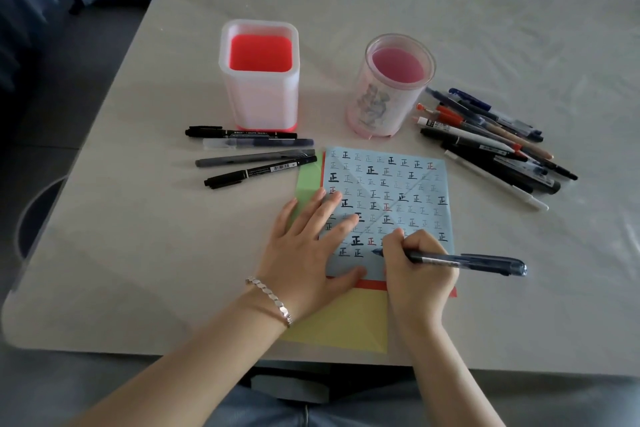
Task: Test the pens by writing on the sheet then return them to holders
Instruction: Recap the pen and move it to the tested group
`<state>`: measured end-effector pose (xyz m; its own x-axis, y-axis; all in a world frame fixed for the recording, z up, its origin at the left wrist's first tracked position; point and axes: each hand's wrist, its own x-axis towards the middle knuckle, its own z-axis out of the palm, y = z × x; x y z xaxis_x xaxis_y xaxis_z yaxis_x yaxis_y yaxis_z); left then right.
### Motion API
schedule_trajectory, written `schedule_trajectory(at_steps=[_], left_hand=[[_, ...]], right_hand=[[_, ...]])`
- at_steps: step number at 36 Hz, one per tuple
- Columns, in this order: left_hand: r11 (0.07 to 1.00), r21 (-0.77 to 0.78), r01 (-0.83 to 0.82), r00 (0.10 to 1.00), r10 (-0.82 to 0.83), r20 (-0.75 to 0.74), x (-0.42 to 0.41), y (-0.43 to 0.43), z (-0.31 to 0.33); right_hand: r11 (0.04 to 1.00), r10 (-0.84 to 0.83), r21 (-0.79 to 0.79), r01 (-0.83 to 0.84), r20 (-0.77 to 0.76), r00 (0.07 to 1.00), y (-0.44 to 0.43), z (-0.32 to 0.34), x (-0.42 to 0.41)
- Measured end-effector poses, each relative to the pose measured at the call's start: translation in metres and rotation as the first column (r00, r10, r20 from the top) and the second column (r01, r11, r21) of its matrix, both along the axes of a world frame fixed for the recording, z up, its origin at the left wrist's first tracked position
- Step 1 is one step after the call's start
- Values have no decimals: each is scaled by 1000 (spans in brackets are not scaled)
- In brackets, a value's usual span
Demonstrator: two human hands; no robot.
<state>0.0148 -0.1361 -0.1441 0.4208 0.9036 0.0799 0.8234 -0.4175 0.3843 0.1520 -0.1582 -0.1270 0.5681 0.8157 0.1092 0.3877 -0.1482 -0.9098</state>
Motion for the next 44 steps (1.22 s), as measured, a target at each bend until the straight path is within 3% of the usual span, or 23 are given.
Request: schedule_trajectory(at_steps=[37,44], left_hand=[[1000,19,-4,1000,5,-11,1,1,-1],[1000,25,-5,1000,6,-17,1,1,-2]], right_hand=[[999,-23,44,19,104,994,1,-7,0],[999,-12,34,10,45,999,1,-5,1]])
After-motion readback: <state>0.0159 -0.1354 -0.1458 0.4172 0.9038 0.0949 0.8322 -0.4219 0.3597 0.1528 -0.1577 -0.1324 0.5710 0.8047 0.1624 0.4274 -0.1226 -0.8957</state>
